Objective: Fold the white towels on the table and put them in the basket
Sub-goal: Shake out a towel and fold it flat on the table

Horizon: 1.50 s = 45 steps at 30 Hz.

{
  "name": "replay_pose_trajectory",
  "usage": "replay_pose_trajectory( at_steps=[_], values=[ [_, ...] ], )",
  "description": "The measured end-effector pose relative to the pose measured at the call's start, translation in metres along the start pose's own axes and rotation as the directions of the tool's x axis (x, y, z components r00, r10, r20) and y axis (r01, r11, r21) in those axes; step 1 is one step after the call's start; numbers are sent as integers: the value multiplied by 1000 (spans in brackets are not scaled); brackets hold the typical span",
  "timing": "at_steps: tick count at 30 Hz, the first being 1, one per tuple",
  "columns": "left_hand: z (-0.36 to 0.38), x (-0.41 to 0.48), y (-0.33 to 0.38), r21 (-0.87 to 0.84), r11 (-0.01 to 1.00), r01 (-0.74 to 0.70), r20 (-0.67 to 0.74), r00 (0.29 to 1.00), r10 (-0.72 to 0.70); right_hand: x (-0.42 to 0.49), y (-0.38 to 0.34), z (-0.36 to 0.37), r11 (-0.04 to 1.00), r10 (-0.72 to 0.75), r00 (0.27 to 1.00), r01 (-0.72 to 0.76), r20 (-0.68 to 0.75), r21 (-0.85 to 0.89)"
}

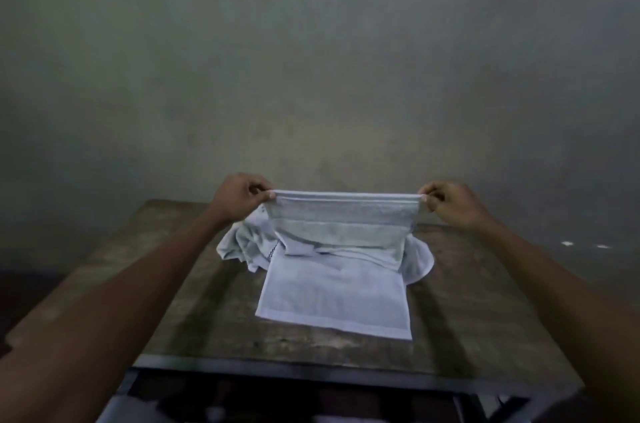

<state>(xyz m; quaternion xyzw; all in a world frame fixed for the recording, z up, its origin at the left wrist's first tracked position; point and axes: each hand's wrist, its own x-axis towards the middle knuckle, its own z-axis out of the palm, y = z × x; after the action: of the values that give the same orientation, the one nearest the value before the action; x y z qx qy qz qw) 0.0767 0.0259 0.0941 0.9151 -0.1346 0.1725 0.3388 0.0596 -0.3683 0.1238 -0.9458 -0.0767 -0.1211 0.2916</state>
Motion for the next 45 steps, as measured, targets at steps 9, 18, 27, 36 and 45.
replay_pose_trajectory(
  at_steps=[9, 18, 27, 36, 45],
  values=[
    [89, -95, -72, 35, 991, 131, 207, 969, -135, -76, 77, 119, 997, 52, 980, -61, 193, 44],
    [101, -81, -72, -48, 990, 135, 179, 976, -125, -67, 86, 120, 995, 67, 973, -82, 223, 61],
    [99, -88, -70, 162, 962, -219, 7, 975, 221, -77, 82, 115, 998, -55, 996, 56, -67, 11],
    [120, -147, -94, 322, 922, -214, 93, 977, 194, -140, 120, 153, 984, -150, 983, 159, 110, -80],
    [108, -147, -97, 249, 922, -296, 159, 952, 263, -147, 121, 151, 967, -225, 966, 237, 129, -91]
  ],
)
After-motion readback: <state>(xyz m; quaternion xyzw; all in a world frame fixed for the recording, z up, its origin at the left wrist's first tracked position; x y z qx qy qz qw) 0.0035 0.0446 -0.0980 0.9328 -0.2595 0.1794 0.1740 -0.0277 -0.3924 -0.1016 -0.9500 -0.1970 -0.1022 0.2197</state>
